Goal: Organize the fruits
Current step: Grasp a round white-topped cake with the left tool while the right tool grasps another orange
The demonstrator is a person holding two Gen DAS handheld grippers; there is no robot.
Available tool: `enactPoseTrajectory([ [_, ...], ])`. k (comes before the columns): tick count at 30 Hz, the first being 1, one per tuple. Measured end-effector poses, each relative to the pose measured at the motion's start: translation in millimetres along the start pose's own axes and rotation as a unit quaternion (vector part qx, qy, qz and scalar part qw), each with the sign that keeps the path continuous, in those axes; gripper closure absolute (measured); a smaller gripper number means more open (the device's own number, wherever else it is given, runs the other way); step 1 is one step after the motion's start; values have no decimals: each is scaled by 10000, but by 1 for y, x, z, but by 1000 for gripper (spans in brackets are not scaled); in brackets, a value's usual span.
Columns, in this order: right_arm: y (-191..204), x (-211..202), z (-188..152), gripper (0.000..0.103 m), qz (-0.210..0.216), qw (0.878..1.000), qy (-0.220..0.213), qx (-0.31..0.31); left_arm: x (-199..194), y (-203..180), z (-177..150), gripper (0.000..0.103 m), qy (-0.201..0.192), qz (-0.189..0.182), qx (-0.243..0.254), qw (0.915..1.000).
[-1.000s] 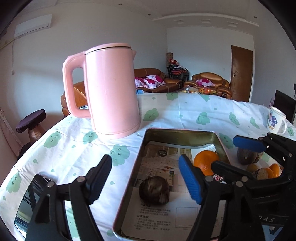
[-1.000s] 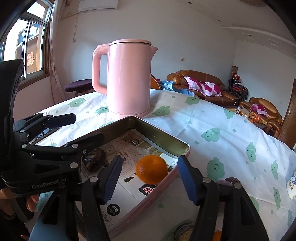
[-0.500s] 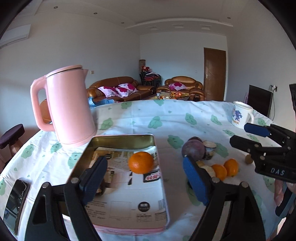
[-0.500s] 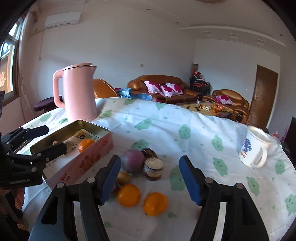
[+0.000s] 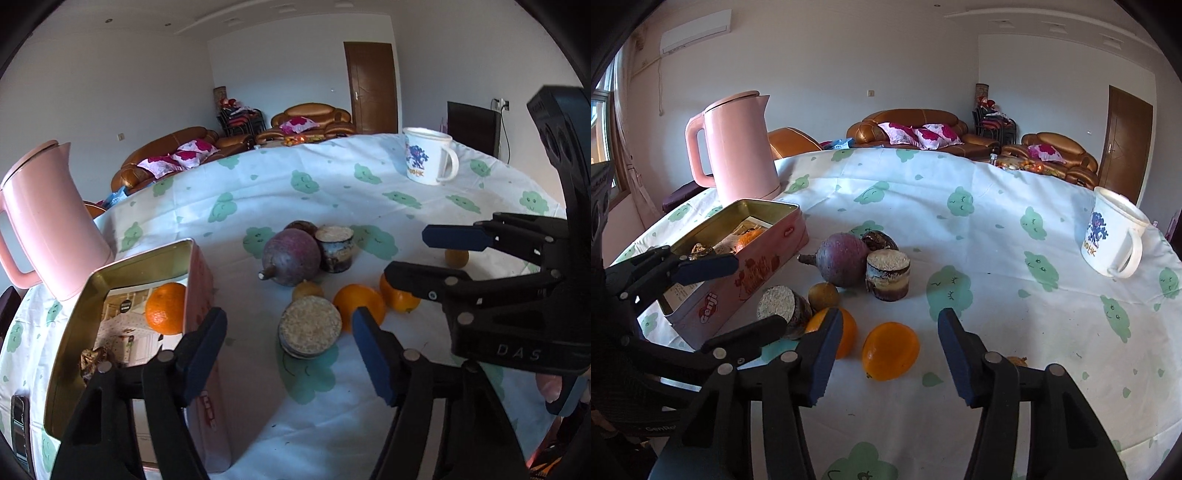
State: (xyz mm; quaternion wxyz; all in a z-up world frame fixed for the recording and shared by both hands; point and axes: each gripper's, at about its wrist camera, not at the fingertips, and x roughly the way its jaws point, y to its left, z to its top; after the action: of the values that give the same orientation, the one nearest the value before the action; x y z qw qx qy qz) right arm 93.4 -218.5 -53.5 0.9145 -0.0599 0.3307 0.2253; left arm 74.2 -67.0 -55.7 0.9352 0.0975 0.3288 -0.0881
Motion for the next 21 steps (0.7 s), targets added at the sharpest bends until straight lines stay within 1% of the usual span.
enactPoseTrajectory([
  [2, -2, 3, -1, 48, 59, 9999, 100, 54, 7, -3, -1, 34, 165, -96, 62, 9998],
  [4, -2, 6, -1, 49, 80, 9998, 181, 57, 12, -4, 0, 40, 297, -133, 70, 9994],
  [7, 1, 13, -2, 51, 125, 9992, 390, 14, 17, -4, 0, 41, 422, -246, 90, 9988],
  [9, -3, 15, -2, 51, 211, 9987, 447, 113, 18, -2, 0, 41, 437, -311, 32, 9986],
  [11, -7, 17, -2, 51, 280, 9982, 488, 227, 20, -1, 0, 48, 479, -347, -22, 9983],
  [12, -9, 17, -2, 53, 265, 9981, 485, 289, 21, 0, -1, 59, 507, -362, -57, 9980],
  [13, -12, 17, -3, 56, 247, 9979, 484, 359, 21, 2, -1, 61, 508, -403, -98, 9978],
  [15, -15, 18, -3, 57, 280, 9973, 520, 447, 22, 2, -1, 61, 517, -405, -93, 9978],
  [17, -13, 19, -3, 57, 342, 9971, 557, 391, 22, -1, -1, 61, 533, -349, -19, 9980],
  [19, -10, 20, -2, 57, 329, 9973, 584, 315, 28, -1, -1, 60, 664, -322, 0, 9973],
  [21, -13, 22, -3, 57, 336, 9967, 632, 380, 29, -2, -1, 60, 691, -304, 9, 9971],
])
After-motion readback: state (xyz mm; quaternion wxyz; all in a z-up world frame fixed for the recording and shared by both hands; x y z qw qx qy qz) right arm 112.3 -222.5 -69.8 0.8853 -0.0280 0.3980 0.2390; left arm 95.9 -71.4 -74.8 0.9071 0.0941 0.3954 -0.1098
